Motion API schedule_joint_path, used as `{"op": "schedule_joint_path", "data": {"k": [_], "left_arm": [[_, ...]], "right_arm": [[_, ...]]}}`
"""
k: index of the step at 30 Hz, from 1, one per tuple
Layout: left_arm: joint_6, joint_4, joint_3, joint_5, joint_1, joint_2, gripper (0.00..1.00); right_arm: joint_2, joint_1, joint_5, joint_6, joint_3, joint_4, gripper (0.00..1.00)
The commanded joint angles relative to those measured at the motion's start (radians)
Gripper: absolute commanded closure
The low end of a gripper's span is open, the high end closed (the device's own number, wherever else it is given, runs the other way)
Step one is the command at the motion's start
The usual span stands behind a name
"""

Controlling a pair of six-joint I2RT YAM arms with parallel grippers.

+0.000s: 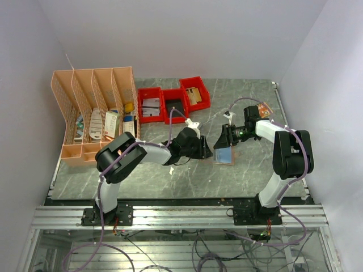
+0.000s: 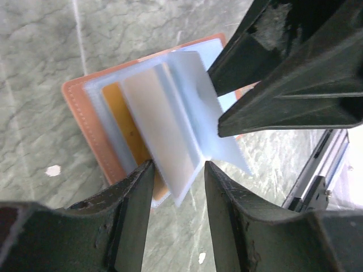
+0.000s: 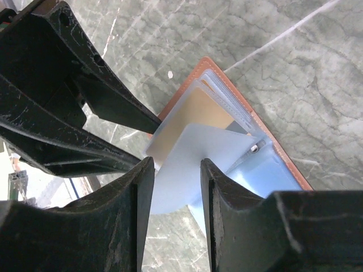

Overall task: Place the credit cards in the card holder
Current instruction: Turn over the card slot in the card holder.

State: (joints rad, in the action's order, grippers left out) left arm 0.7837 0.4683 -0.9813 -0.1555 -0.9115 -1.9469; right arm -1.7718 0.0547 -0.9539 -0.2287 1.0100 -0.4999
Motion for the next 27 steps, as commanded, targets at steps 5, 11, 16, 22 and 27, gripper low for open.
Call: {"op": "schedule_joint_path", "data": {"k": [5,11,16,22,27], "left_arm": [[-0.082,-0.18,-0.077,0.091,-0.001,0.03,0.51],[-0.121,-0.277,-0.126,0.129,-0.001,0.021,0.51],[-0.153,-0.337,-0.133,0.172,-0.002,0.049,0.51],[-0.187,-0.312,-0.088,0.165,-0.001,0.137,0.51],[-0.183,-0.263,-0.068,0.124,-0.002,0.169,0.54]], "right_arm": [[0.016,0.003,0.074,-0.023,0.02,-0.006,0.58],[0.056,0.002,0.231,-0.046,0.012,-0.005,0.59],[0.097,-0.001,0.377,-0.1,-0.001,-0.014,0.59],[0.148,-0.018,0.431,-0.131,-0.002,-0.007,0.59],[0.216,-0.044,0.383,-0.169,-0.001,-0.007,0.6]]}}
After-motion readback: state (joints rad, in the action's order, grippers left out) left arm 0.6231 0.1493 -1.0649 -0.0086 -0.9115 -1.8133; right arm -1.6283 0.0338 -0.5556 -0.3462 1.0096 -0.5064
